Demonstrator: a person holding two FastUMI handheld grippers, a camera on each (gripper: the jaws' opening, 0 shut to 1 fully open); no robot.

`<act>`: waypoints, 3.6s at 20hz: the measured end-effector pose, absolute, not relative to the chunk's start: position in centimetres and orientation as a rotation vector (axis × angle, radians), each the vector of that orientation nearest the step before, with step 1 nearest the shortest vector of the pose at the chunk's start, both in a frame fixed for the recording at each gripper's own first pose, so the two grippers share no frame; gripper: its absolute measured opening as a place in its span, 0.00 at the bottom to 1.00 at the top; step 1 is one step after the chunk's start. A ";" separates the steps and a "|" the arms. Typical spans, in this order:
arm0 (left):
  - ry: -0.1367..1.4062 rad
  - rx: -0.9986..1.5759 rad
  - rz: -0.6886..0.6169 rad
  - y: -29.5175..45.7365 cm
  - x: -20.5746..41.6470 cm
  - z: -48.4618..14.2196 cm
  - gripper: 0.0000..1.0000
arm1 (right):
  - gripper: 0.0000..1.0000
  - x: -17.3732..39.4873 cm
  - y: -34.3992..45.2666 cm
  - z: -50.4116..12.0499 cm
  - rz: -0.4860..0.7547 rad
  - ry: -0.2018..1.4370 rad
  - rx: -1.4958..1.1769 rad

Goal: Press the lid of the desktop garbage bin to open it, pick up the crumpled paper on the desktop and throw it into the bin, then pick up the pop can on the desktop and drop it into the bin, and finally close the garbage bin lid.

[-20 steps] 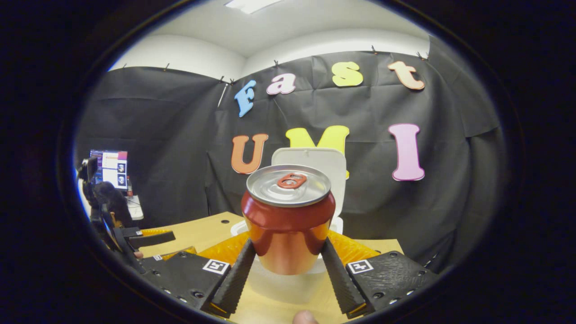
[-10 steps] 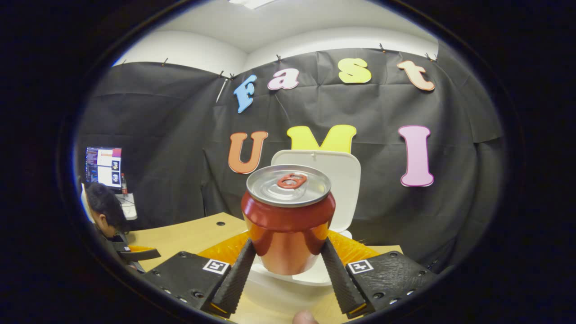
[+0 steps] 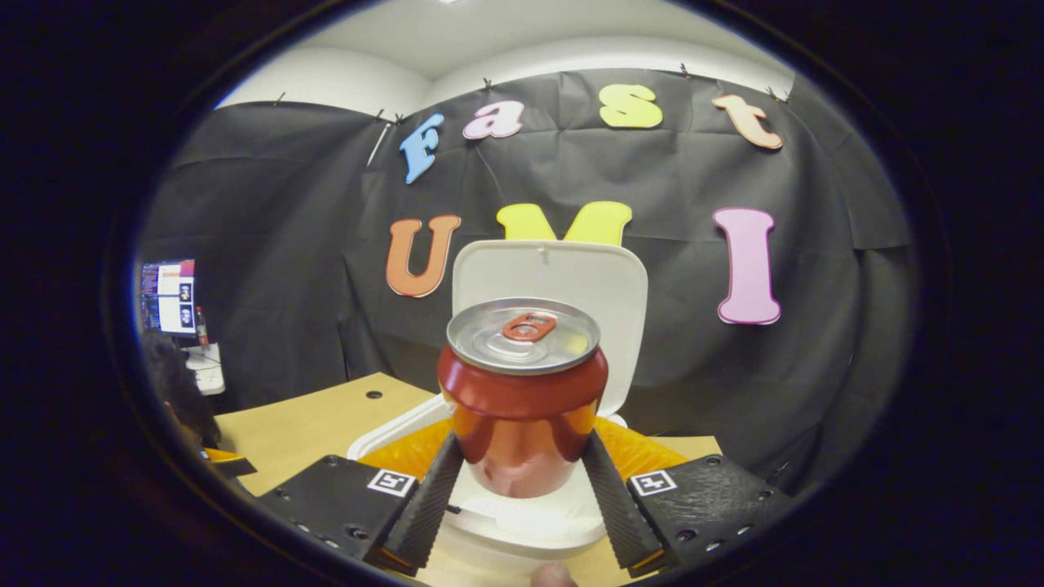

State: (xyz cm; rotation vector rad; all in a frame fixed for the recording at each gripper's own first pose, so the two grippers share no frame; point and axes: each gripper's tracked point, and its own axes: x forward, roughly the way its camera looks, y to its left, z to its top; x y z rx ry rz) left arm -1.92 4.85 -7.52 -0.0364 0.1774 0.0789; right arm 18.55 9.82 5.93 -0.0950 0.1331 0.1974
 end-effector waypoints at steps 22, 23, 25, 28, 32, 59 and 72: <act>0.168 -0.003 0.086 4.2 -2.2 -7.7 1.00 | 0.93 17.3 8.6 14.4 0.118 -0.048 -0.040; 0.164 -0.001 0.085 4.1 -2.2 -7.7 1.00 | 0.93 17.4 8.6 15.5 0.115 -0.067 -0.041; 0.159 0.009 0.081 3.9 -2.3 -7.6 1.00 | 0.93 18.0 8.7 17.5 0.103 -0.097 -0.046; 0.141 0.030 0.068 3.4 -2.3 -7.1 1.00 | 0.93 19.7 9.4 19.1 0.106 -0.086 -0.043; 0.132 0.010 0.052 2.9 -2.1 -7.2 1.00 | 0.93 22.8 9.6 21.5 0.080 -0.096 -0.048; 0.182 0.005 -0.020 -1.1 -2.0 -10.1 1.00 | 0.94 30.6 13.3 20.5 0.107 0.134 0.036; 0.176 0.008 -0.019 -1.3 -3.2 -10.5 1.00 | 0.94 21.1 14.3 12.9 0.192 0.142 -0.066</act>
